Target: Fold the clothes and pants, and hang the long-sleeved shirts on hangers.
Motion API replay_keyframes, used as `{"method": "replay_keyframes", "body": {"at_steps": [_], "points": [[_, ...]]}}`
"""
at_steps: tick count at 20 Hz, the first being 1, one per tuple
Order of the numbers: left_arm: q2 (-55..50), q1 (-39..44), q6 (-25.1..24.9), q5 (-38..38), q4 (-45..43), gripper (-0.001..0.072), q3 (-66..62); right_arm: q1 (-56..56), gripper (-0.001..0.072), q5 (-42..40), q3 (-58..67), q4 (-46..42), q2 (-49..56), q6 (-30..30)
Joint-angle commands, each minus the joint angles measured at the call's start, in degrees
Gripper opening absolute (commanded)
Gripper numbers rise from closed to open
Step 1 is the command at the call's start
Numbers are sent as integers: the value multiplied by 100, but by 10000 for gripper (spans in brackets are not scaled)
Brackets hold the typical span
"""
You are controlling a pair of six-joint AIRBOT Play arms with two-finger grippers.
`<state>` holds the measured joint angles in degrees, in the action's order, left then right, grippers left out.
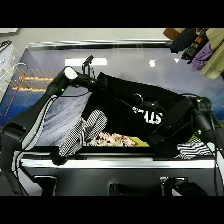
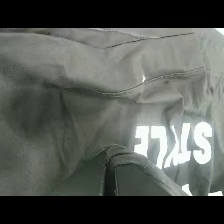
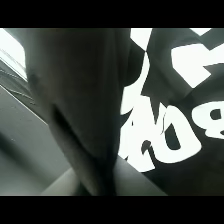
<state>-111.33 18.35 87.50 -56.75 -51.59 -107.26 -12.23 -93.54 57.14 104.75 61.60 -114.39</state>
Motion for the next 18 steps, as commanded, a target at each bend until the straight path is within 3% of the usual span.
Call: {"method": "replay_keyframes", "body": {"at_steps": [1, 6, 11, 14, 18], "points": [[0, -9, -9, 1539, 15, 20, -76, -173, 35, -304, -2, -179, 66, 264], [9, 35, -57, 785, 149, 20, -798, -173, 35, 643, -2, -179, 153, 503], [87, 354, -271, 125, 1115, 20, -1075, -173, 35, 1274, 4, 339, 728, 750], [83, 697, -267, -415, 1108, 20, -1054, -173, 35, 1869, 140, 391, 721, 927], [79, 1099, -140, -684, 848, 20, -857, -173, 34, 2072, 800, 321, 719, 1071]]}}
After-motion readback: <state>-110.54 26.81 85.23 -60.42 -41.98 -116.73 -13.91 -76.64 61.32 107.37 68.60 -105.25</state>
